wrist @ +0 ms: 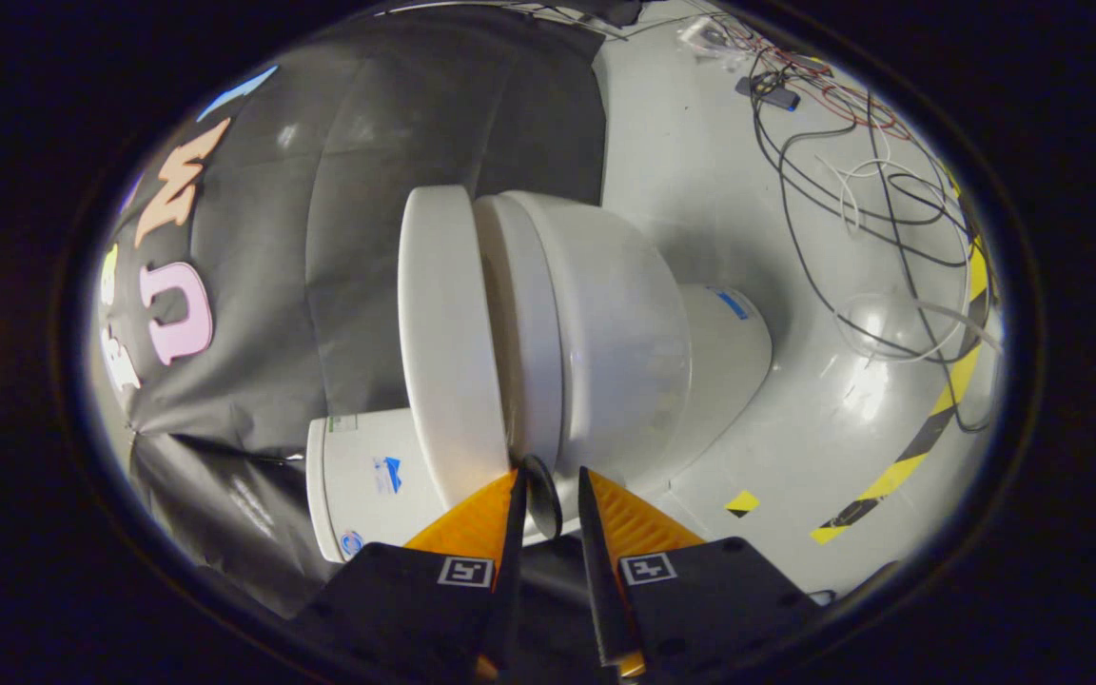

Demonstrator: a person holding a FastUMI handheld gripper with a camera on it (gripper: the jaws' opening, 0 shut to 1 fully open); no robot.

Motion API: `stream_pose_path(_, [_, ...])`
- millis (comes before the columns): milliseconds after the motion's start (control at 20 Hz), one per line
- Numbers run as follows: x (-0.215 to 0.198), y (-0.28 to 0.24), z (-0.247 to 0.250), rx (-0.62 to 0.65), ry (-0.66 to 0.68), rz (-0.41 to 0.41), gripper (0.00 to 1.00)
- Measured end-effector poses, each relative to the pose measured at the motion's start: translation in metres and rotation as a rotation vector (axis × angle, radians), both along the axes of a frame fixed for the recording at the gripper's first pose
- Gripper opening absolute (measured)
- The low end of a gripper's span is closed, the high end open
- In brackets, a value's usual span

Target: Open the toilet lid.

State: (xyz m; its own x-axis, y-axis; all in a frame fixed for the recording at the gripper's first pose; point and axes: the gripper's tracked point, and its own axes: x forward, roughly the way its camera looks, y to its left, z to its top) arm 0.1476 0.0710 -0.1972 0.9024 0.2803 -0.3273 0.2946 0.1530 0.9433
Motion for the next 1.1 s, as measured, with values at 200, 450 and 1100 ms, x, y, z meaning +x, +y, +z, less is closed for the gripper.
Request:
stream_pose_path(200, [-0.006,0.002,0.0,-0.047,0.027,-0.01,0.04])
stream_pose_path(450, [-0.006,0.0,0.026,-0.262,-0.016,-0.013,0.04])
stream_pose_path(1100, [-0.003,0.027,0.121,-0.579,-0.105,0.039,0.01])
